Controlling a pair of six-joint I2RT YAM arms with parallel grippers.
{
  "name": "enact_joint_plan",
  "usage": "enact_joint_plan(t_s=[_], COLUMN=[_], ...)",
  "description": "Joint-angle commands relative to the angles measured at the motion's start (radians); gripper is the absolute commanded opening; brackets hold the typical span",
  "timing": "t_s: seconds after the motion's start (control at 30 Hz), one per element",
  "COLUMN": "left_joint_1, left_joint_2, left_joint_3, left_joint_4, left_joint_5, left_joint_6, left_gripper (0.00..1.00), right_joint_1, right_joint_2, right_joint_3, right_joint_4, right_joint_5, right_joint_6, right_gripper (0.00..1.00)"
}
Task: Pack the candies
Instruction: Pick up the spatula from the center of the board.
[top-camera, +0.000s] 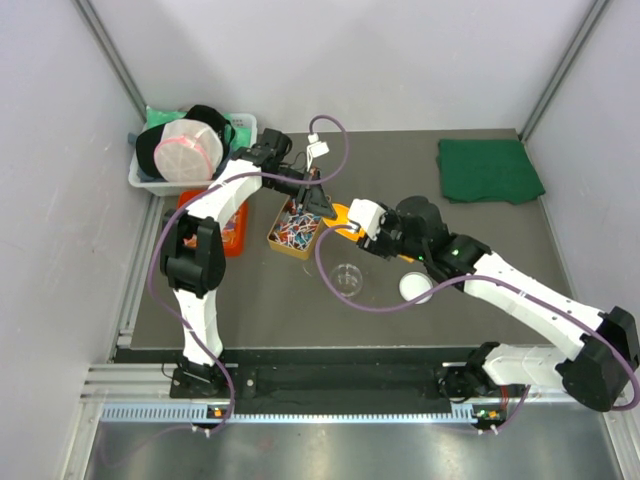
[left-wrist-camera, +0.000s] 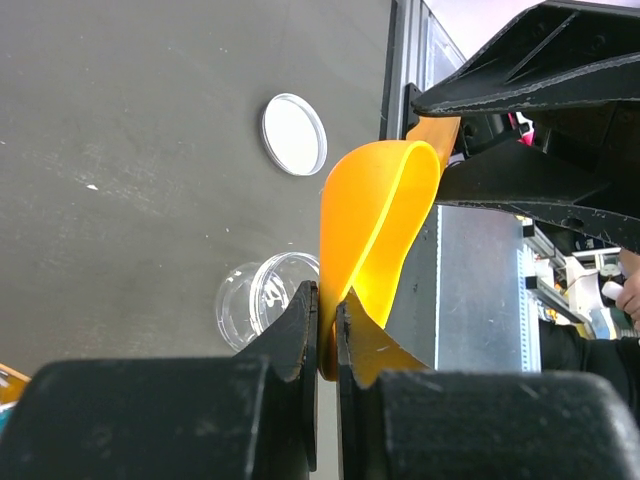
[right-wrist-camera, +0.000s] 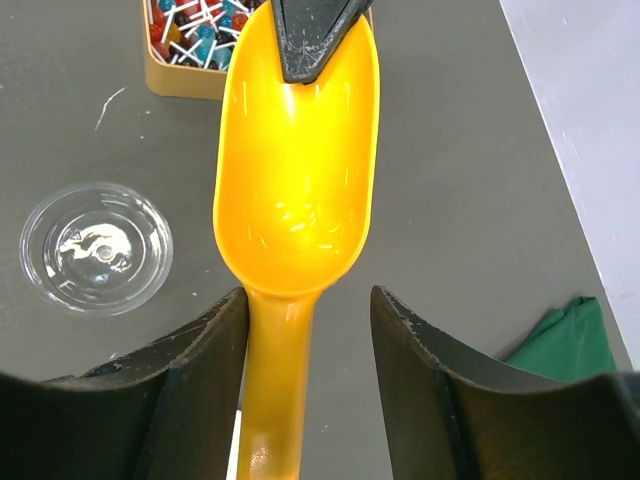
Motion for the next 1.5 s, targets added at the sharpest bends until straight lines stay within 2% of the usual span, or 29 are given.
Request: enact_joint_plan(t_s=[0.0, 0.47, 1.03, 1.13, 1.17, 1.23, 1.27, 1.37, 1.4, 1.47], left_joint_1=[-0.005, -0.005, -0.006, -0.008, -0.009, -0.011, -0.011, -0.011, -0.011, -0.011], left_joint_2=[-0.014, -0.017, -0.008, -0.003, -0.003, -0.002, -0.002, 0.000, 0.000, 0.003], left_joint_3=[0.039, 0.036, 0.029, 0.027, 0.027, 0.026, 0.023, 0.019, 0.018, 0.018], left_joint_4=[-0.035, -0.017, -0.007, -0.007, -0.007, -0.006, -0.003, 0.002, 0.003, 0.008], left_joint_5=[0.067, 0.079, 0.088, 0.087, 0.085, 0.079, 0.079, 0.071, 0.070, 0.065], left_joint_6=[0.042, 0.026, 0.020, 0.020, 0.022, 0.023, 0.022, 0.019, 0.019, 0.016], left_gripper=[0.00, 0.00, 0.00, 0.00, 0.00, 0.00, 0.00, 0.05, 0.10, 0.27], right_joint_1=[-0.018, -0.026, -0.024, -0.026, -0.026, -0.026, -0.027, -0.027, -0.026, -0.026], right_joint_2=[-0.013, -0.009, 0.044, 0.045, 0.045, 0.045, 0.045, 0.045, 0.045, 0.042], right_joint_3=[-0.018, -0.041, 0.013, 0.015, 0.015, 0.015, 0.011, 0.010, 0.010, 0.007], right_joint_4=[0.080, 0.120, 0.132, 0.137, 0.137, 0.140, 0.143, 0.144, 0.141, 0.140], right_joint_5=[-0.019, -0.031, -0.071, -0.070, -0.068, -0.062, -0.059, -0.054, -0.053, -0.051], right_joint_6=[0.020, 0.058, 0.098, 0.100, 0.101, 0.103, 0.104, 0.104, 0.104, 0.104], right_gripper=[0.50, 0.47, 0.35, 0.24, 0.15, 0.08, 0.01, 0.00, 0.00, 0.00])
